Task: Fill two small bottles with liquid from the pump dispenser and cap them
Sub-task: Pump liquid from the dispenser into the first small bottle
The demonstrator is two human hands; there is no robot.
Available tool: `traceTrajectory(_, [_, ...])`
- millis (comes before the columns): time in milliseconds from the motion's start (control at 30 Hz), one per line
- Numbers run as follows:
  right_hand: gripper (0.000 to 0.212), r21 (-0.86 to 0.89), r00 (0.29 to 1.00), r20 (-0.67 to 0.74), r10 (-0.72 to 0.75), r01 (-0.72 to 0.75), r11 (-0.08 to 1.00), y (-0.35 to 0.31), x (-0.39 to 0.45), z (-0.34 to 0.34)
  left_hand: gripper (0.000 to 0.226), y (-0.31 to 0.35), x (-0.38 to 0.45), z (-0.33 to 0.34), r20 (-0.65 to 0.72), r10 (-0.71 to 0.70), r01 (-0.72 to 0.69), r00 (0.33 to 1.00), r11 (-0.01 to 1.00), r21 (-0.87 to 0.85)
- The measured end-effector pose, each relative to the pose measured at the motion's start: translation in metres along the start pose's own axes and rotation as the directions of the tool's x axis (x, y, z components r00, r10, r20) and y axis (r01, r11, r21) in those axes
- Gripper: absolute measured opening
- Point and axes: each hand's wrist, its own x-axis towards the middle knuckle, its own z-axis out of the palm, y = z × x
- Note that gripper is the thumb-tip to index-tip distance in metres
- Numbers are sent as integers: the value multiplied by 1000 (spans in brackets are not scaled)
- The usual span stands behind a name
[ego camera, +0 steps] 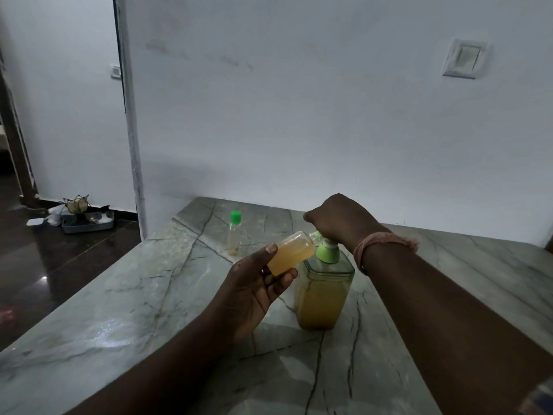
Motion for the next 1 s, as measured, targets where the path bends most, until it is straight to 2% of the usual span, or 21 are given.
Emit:
traceTrajectory(167, [26, 4, 1000, 15, 3, -3, 1000, 3, -1, 4, 63, 0, 2, 0, -2, -2, 2, 1000, 1000, -9])
traceTrajectory(367, [28, -84, 995, 92, -44, 52, 995, -7, -5, -5, 87, 1, -1, 1, 2, -3, 3, 1000, 1000, 14])
traceTrajectory(467, [26, -66, 999, 11, -39, 40, 997, -3, -2, -4, 67, 0, 0, 0, -1, -1, 1, 1000, 1000, 0])
traceTrajectory(567, [22, -91, 994, 93, -63, 72, 993, 2, -2, 3, 49, -1, 2, -1, -6, -3, 3, 1000, 1000, 2])
traceTrajectory(633, [23, -78, 994, 87, -60, 67, 995, 1, -8, 1, 51, -1, 3, -1, -11, -6, 7, 1000, 1000, 15])
traceTrajectory(767, [31, -14, 994, 100, -46, 48, 999, -3, -14, -4, 75, 0, 1, -1, -4, 12, -12, 1000, 1000, 21])
traceTrajectory(833, [27, -38, 994, 104, -44, 48, 998, -7, -14, -7, 68, 0, 0, 0, 0, 14, -14, 1000, 1000, 15])
traceTrajectory(900, [23, -80, 997, 50, -50, 54, 995, -8, -11, -8, 64, 0, 0, 0, 6, 10, -10, 1000, 1000, 4])
traceTrajectory(1000, [25, -17, 999, 24, -38, 38, 999, -4, -9, -3, 57, -1, 3, -2, 6, 16, -16, 1000, 1000, 2])
